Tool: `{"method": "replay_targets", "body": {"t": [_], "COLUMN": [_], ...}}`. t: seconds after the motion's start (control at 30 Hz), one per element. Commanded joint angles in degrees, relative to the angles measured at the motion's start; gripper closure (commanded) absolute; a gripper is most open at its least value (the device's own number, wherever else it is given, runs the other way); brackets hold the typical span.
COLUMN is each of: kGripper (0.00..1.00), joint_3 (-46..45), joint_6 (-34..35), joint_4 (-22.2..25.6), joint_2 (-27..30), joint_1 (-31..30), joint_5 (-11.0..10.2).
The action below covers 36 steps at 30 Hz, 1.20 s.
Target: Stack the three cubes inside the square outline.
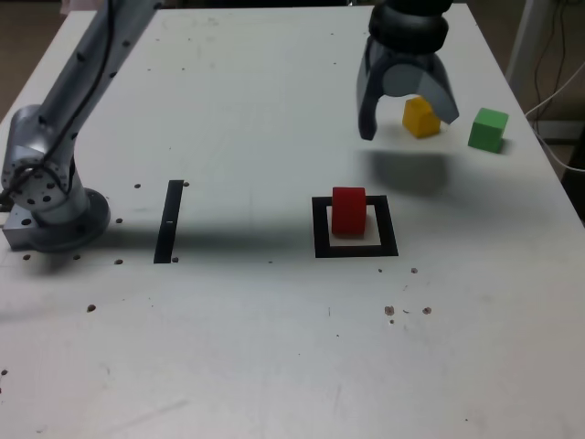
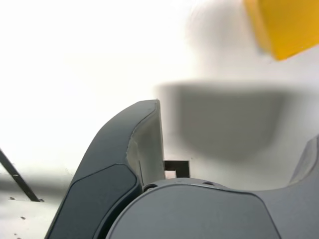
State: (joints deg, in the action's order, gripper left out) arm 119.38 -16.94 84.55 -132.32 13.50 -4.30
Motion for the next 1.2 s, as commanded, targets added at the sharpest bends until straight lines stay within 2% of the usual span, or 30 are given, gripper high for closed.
{"method": "replay_targets", "body": {"t": [0.0,0.33,0.8,1.0,1.17], "kGripper": [0.0,0.0,0.02,0.08,0.19], "joint_3": [3.4,14.4,18.4,19.8,20.6], "joint_6": [0.0,0.3,0.8,1.6,2.4], "joint_4": [1.2,4.6,4.8,5.0,5.5], "joint_2": [-2.0,-8.3,-12.5,-13.8,-14.3], "joint_1": [0.9,4.1,7.0,7.2,7.2], "joint_5": [0.2,1.0,1.2,1.3,1.3]}}
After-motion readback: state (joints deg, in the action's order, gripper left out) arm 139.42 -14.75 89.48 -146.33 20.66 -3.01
